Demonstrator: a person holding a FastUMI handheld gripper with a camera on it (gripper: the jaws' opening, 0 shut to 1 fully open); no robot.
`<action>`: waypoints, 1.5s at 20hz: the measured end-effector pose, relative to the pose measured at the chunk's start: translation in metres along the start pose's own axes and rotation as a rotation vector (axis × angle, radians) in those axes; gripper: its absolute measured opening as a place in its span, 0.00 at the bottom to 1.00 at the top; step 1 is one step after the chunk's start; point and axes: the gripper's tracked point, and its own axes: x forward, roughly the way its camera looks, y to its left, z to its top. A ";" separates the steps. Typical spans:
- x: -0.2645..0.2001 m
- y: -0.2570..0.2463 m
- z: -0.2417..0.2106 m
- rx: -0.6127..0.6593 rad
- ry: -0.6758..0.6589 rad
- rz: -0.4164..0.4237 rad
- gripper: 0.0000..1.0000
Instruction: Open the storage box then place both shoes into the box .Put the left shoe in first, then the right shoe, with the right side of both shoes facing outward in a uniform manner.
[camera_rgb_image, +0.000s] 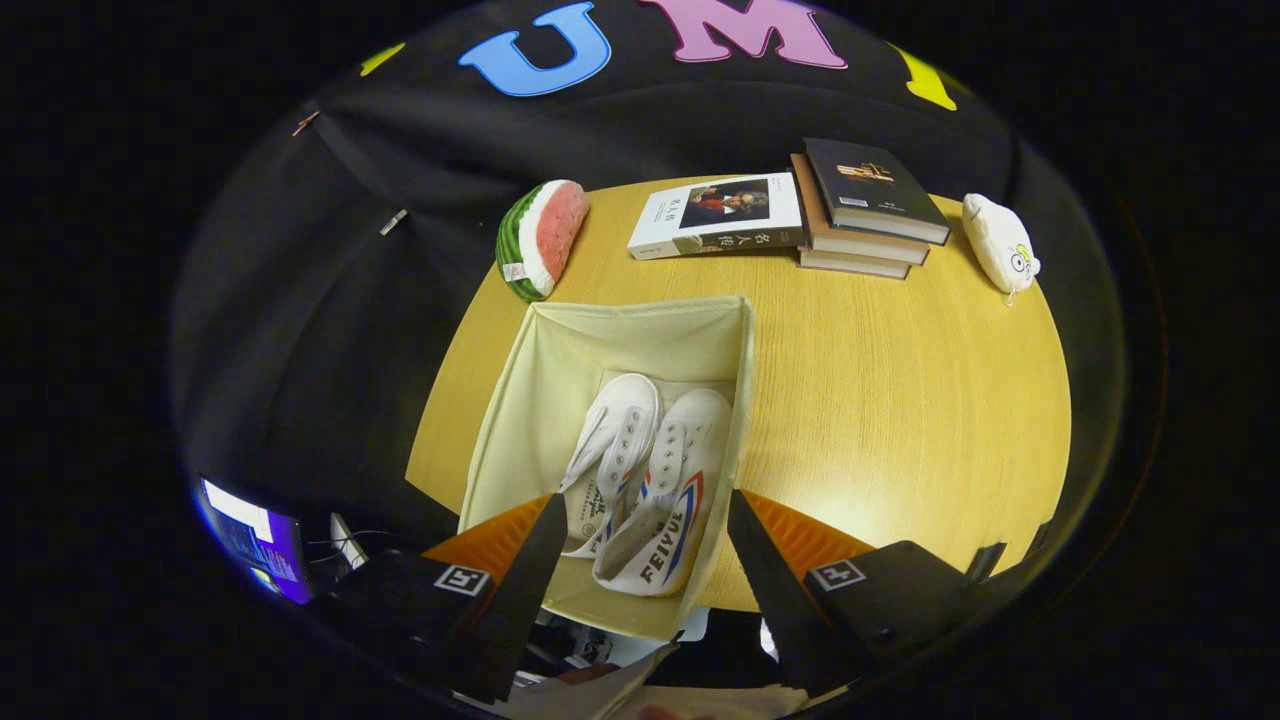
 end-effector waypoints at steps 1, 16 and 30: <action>-0.001 -0.003 0.001 0.002 -0.007 0.001 0.99; -0.068 -0.110 0.099 0.109 -0.363 -0.037 0.99; -0.197 -0.193 0.155 -0.163 -0.910 -0.278 0.99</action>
